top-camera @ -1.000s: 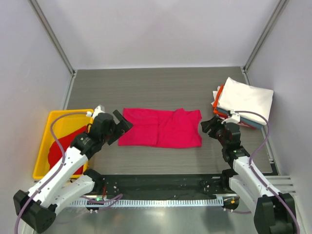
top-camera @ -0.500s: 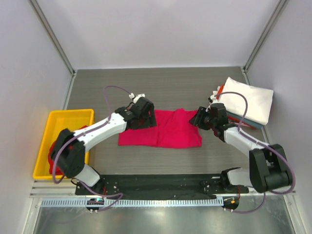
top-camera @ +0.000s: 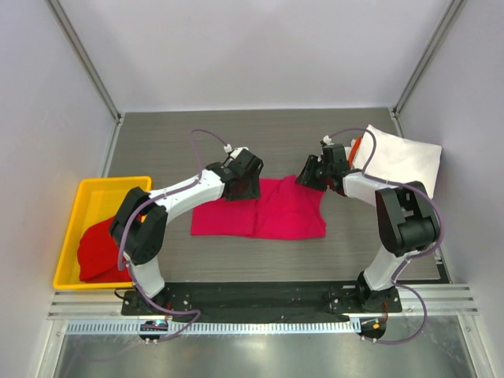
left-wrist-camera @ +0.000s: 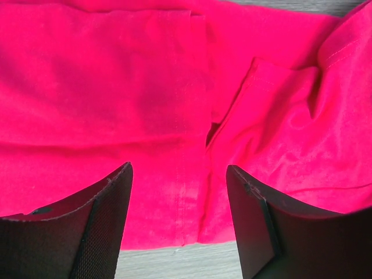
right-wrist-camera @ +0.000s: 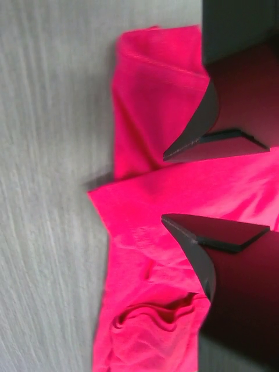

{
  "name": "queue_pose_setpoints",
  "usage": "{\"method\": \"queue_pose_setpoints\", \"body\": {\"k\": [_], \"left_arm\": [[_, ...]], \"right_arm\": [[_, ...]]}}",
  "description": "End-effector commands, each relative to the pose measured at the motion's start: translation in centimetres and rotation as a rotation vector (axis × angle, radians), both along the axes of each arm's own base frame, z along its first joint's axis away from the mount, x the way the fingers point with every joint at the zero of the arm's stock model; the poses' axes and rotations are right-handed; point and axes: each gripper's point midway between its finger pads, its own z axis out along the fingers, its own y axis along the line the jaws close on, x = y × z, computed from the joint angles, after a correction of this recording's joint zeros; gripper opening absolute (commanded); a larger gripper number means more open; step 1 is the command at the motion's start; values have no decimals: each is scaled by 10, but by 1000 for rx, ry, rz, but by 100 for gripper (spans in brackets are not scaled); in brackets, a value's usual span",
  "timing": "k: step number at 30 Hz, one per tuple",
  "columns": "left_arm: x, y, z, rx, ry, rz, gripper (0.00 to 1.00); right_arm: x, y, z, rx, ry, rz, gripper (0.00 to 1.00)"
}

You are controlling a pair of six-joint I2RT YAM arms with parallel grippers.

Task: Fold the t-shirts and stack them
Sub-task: Flatten the tshirt out

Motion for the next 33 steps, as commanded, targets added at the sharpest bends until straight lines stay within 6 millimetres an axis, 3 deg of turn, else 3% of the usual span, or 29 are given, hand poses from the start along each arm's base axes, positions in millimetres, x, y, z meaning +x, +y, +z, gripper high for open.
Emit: {"method": "queue_pose_setpoints", "body": {"k": [1, 7, 11, 13, 16, 17, 18, 22, 23, 25, 26, 29, 30, 32, 33], "left_arm": [[10, -4, 7, 18, -24, -11, 66], [8, -9, 6, -4, -10, -19, 65], [9, -7, 1, 15, -7, -25, 64], [9, -6, -1, 24, -1, -25, 63], [8, -8, -7, 28, 12, -30, 61], [7, -8, -9, 30, 20, -32, 61], [6, -9, -12, 32, 30, -33, 59], [2, -8, -21, 44, 61, -35, 59], [0, -7, -24, 46, 71, -38, 59], [-3, -8, -29, 50, 92, -41, 59], [-6, -9, -32, 49, 101, -48, 58], [-11, -12, -38, 61, 112, -62, 54], [-12, -12, -39, 71, 114, -62, 53], [-11, -14, -48, 82, 128, -62, 51], [-10, -13, -52, 92, 136, -61, 48]], "right_arm": [[22, 9, 13, 12, -40, 4, 45], [41, 19, 11, 46, -47, 10, 43], [43, 20, 4, 46, -21, 10, 38], [42, 22, 6, 59, -24, 14, 31], [42, 28, 17, 94, -48, 37, 12], [40, 32, 21, 112, -51, 56, 2], [38, 33, 25, 120, -53, 61, 1], [26, 32, 45, 144, -81, 73, 1], [23, 30, 62, 151, -117, 72, 2], [12, 25, 66, 152, -119, 65, 1], [7, 23, 80, 158, -150, 65, 1], [-12, 17, 79, 153, -145, 59, 1], [-18, 16, 90, 160, -172, 61, 1], [-31, 13, 84, 155, -162, 61, 1], [-35, 11, 92, 158, -186, 58, 1]]}}
